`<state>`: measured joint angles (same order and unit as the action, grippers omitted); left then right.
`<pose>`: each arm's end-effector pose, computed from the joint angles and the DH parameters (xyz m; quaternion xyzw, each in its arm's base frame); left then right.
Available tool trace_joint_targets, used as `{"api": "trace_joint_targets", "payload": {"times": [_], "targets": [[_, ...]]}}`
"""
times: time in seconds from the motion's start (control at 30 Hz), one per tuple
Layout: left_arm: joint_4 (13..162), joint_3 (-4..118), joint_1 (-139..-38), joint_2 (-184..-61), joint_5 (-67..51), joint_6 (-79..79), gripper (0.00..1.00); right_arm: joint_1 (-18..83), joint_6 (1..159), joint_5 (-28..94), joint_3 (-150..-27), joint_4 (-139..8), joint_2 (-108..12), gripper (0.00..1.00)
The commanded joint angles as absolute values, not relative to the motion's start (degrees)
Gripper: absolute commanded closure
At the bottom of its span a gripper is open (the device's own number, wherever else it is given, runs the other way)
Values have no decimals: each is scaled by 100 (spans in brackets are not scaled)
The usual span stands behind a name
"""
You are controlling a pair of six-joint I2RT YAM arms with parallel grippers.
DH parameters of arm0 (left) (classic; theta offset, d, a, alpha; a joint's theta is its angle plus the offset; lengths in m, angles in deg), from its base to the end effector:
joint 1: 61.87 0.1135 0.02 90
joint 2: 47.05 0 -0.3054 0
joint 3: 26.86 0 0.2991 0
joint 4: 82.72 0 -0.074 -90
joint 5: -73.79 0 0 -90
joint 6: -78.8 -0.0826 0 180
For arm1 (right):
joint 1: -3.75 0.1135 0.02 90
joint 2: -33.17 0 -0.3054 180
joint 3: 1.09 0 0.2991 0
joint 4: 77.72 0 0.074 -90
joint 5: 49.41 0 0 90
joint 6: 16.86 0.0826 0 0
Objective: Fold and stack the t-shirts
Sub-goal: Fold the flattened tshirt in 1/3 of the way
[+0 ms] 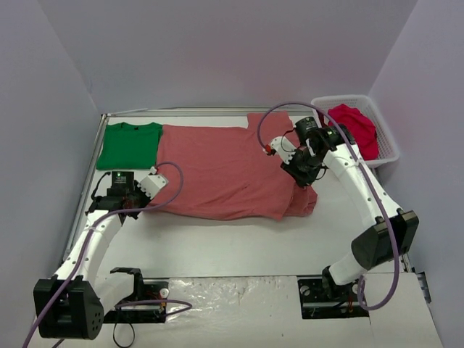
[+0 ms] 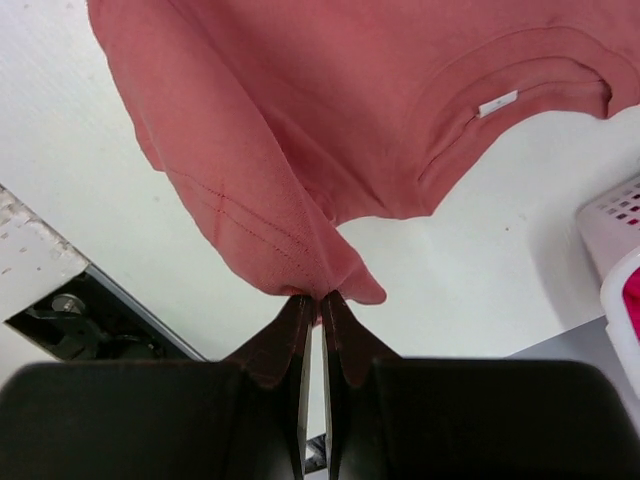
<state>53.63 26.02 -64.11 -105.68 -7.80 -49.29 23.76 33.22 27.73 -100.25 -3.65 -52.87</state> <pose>0.2593 -0.0222 0.2261 0.3463 0.8693 0.0411 0.3504 0.3369 0.1423 0.3510 -0.5048 0.8193 0.0637 0.2642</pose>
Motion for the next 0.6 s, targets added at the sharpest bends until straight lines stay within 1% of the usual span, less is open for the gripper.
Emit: {"api": "trace_joint_targets", "payload": {"times": [0.0,0.2,0.47,0.57], "targets": [[5635,2927,-6372,-10699,-988,-4855,97,2274,3174,2908,-10502,-251,-5682,100],[5785,3138,-6345,-11103,-961,-4873,98,2098,3113,2908,-11188,-243,-6543,100],[6022,3718,-6345,-12131,-847,-4838,98,1931,3034,2969,-12506,-137,-7879,100],[6109,3973,-6345,-12579,-829,-4855,98,1878,2990,2987,-12981,-93,-8563,100]]}}
